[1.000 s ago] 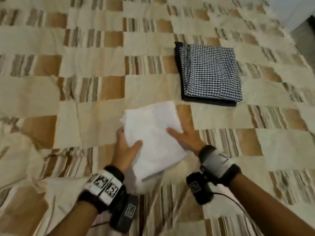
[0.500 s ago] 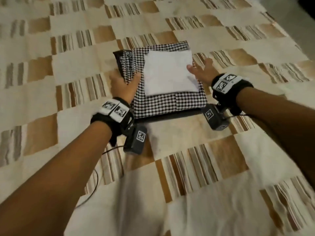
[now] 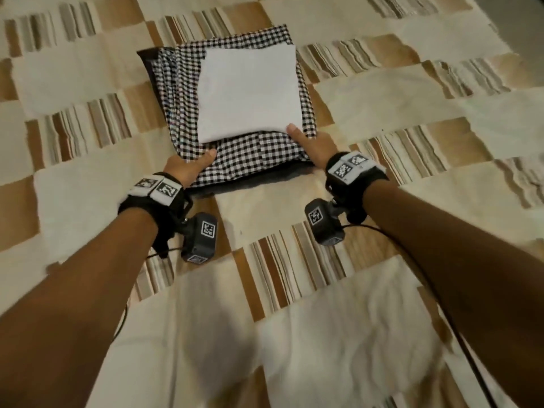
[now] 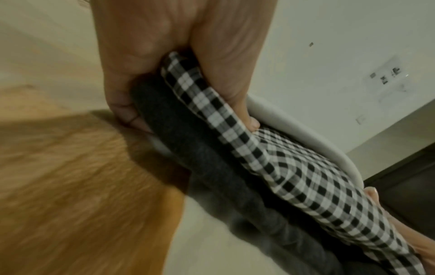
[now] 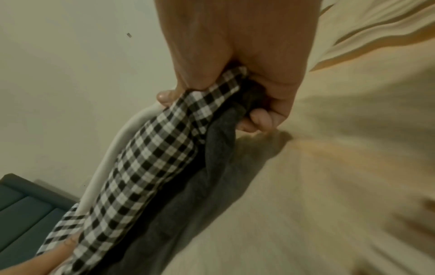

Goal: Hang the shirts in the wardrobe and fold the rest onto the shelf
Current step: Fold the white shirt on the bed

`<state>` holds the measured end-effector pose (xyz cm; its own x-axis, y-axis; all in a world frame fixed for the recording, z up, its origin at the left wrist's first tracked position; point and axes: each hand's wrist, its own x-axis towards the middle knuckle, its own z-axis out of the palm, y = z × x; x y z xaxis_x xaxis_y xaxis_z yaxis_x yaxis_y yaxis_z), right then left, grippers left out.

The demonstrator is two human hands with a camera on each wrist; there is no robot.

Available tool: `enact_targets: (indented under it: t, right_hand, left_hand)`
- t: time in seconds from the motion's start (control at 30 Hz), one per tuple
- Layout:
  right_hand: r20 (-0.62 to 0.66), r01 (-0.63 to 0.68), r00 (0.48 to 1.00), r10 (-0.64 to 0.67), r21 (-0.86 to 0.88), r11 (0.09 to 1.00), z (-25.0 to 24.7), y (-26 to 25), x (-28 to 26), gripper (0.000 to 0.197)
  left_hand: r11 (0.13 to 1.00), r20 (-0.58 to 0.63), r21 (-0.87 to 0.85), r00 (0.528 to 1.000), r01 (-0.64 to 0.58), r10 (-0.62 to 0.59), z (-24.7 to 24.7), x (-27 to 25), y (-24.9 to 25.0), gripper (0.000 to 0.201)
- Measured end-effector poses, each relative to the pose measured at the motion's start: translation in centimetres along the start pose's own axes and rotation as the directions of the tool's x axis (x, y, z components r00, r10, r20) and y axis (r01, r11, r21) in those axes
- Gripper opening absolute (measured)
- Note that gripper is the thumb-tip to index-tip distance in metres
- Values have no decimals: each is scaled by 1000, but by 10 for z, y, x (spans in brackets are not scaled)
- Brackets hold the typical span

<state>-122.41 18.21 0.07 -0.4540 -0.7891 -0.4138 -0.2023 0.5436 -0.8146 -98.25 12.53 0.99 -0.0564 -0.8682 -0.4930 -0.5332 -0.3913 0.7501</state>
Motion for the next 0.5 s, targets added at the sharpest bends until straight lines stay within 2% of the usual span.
enact_targets:
  t: [0.13,0.27,0.33,0.4,0.5]
  right_hand:
    - [4,-30,1000,30,60,998,5,39,-67,55]
    - [7,-29,1000,29,38,999,12,76,-153,47]
    - [25,1,1000,-2,33,999,16,88,-204,57]
    - [80,-13,997,10,33,999,22,100,-263,75]
    - [163,-176,973,162,82,981,32,132,-349,87]
  left_hand:
    - [997,27,-71,1000,0,2,-5,-49,-37,55]
    - [992,57,-124,998,37,-30,-12,-122,-85,48]
    - [992,102,-104,993,69,-58,-21,-166,-110,48]
    - [992,156,-33,981,124,-117,-38,-213,-138,57]
    - [978,227,-14,953,209,-200,-70,-286,-178,91]
